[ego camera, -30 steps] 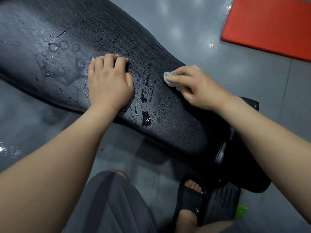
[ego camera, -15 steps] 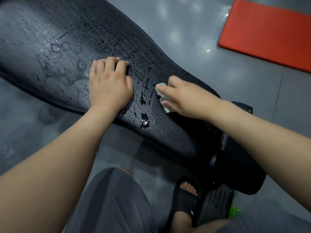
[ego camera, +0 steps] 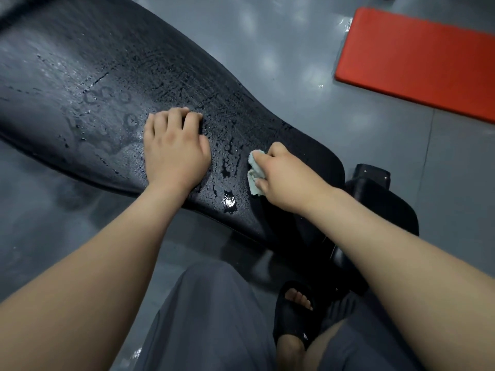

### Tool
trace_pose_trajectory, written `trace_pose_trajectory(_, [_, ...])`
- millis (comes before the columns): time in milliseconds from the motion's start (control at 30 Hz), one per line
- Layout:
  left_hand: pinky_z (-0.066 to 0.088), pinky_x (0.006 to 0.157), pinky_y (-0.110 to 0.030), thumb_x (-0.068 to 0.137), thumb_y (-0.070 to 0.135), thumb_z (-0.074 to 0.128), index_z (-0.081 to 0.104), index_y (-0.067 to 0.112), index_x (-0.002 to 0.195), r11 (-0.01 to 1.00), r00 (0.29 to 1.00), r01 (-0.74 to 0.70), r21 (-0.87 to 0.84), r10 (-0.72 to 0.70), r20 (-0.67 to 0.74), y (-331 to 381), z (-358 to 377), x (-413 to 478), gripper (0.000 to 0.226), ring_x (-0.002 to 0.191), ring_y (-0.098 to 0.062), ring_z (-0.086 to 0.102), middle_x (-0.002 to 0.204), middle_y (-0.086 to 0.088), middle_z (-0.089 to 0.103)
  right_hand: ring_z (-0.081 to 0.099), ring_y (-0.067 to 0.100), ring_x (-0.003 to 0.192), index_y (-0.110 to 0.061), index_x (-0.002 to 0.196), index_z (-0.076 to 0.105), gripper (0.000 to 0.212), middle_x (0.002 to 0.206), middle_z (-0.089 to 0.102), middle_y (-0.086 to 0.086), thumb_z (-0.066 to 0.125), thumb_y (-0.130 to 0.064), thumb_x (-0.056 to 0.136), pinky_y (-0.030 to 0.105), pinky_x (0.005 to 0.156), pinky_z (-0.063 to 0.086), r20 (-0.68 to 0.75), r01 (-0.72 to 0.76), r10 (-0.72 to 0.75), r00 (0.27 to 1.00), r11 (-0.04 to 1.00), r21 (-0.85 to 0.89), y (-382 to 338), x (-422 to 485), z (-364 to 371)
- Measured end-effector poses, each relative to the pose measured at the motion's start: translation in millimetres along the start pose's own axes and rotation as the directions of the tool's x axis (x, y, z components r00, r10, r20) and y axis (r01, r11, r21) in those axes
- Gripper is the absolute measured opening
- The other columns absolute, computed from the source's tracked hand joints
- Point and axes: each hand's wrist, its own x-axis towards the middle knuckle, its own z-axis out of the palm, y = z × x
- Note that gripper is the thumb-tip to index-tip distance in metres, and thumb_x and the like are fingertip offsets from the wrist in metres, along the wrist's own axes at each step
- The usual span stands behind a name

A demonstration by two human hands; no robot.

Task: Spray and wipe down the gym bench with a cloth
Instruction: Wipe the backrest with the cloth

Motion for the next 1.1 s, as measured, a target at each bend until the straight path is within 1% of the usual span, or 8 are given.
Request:
trace_pose_trajectory(100, [0.025, 0.119, -0.048, 0.090, 0.030, 0.044, 0.063, 0.022, 0.125, 1.000, 1.000, -0.002, 0.004, 0.002, -0.016, 1, 1, 2, 0.041, 0.124, -0.034, 0.047, 0.131, -0.007, 0.057, 0.051, 0.023, 0.067, -0.011, 0.101, 0.044, 0.021, 0.109, 0.042, 0.010, 0.059, -0.025, 0.096, 0.037, 0.061, 0.046, -0.056, 0.051, -0.050, 0.997, 0.999, 0.009, -2, -2, 4])
trace_pose_trajectory(233, [0.029, 0.116, -0.049, 0.089, 0.031, 0.043, 0.063, 0.022, 0.123, 1.000, 1.000, -0.006, 0.027, 0.007, -0.014, 0, 2, 3, 0.040, 0.123, -0.034, 0.048, 0.130, -0.006, 0.058, 0.052, 0.026, 0.074, -0.014, 0.129, 0.050, 0.041, 0.112, 0.041, 0.007, 0.063, -0.029, 0.094, 0.038, 0.067, 0.046, 0.000, 0.215, -0.215, 0.977, 0.976, 0.015, -7, -8, 8])
trace_pose_trajectory(300, [0.030, 0.115, -0.049, 0.089, 0.030, 0.043, 0.063, 0.022, 0.122, 0.999, 1.000, -0.003, 0.036, 0.003, -0.011, 0, 2, 1, 0.040, 0.122, -0.034, 0.048, 0.129, -0.007, 0.058, 0.055, 0.027, 0.080, -0.017, 0.125, 0.054, 0.039, 0.111, 0.044, 0.004, 0.065, -0.034, 0.092, 0.040, 0.071, 0.050, 0.007, 0.253, -0.253, 0.967, 0.967, 0.022, -6, -6, 5])
trace_pose_trajectory(433, [0.028, 0.116, -0.048, 0.089, 0.030, 0.042, 0.063, 0.022, 0.123, 1.000, 1.000, 0.012, 0.027, -0.012, 0.011, 1, 2, -1, 0.041, 0.122, -0.034, 0.048, 0.130, -0.007, 0.058, 0.056, 0.028, 0.099, -0.021, 0.116, 0.056, 0.043, 0.114, 0.047, 0.003, 0.064, -0.053, 0.088, 0.039, 0.077, 0.051, -0.074, 0.059, -0.062, 0.995, 0.998, -0.034, 4, -5, -1])
trace_pose_trajectory(633, [0.033, 0.113, -0.050, 0.088, 0.030, 0.043, 0.065, 0.021, 0.124, 1.000, 1.000, 0.003, 0.023, -0.002, -0.018, 1, 0, 0, 0.042, 0.117, -0.035, 0.050, 0.126, -0.008, 0.060, 0.058, 0.025, 0.088, -0.024, 0.103, 0.050, 0.032, 0.107, 0.047, 0.000, 0.062, -0.049, 0.087, 0.037, 0.067, 0.047, 0.028, 0.265, -0.264, 0.964, 0.964, -0.039, -21, -12, 4])
trace_pose_trajectory(767, [0.033, 0.114, -0.049, 0.088, 0.029, 0.044, 0.065, 0.021, 0.124, 1.000, 1.000, 0.000, 0.026, 0.000, -0.014, 1, 1, -1, 0.042, 0.117, -0.035, 0.051, 0.126, -0.008, 0.060, 0.051, 0.024, 0.082, -0.031, 0.090, 0.040, 0.030, 0.092, 0.042, -0.004, 0.062, -0.049, 0.079, 0.034, 0.065, 0.044, 0.073, 0.060, -0.050, 0.996, 0.988, -0.144, -2, -13, -8])
trace_pose_trajectory(933, [0.033, 0.114, -0.049, 0.088, 0.029, 0.043, 0.064, 0.021, 0.124, 0.999, 1.000, 0.000, 0.032, 0.000, -0.016, 0, 2, 0, 0.042, 0.119, -0.035, 0.050, 0.128, -0.008, 0.059, 0.057, 0.026, 0.082, -0.022, 0.099, 0.052, 0.024, 0.100, 0.047, 0.001, 0.065, -0.037, 0.085, 0.042, 0.073, 0.053, 0.091, 0.220, -0.223, 0.971, 0.974, 0.047, -27, -12, 5])
trace_pose_trajectory(1100, [0.032, 0.115, -0.050, 0.089, 0.030, 0.042, 0.064, 0.021, 0.125, 1.000, 1.000, -0.006, 0.022, 0.006, -0.010, 1, 2, -2, 0.043, 0.121, -0.035, 0.050, 0.129, -0.007, 0.059, 0.051, 0.025, 0.079, -0.029, 0.094, 0.040, 0.027, 0.095, 0.041, -0.002, 0.062, -0.041, 0.083, 0.034, 0.063, 0.048, 0.217, 0.113, -0.081, 0.973, 0.984, -0.140, -17, -17, -5])
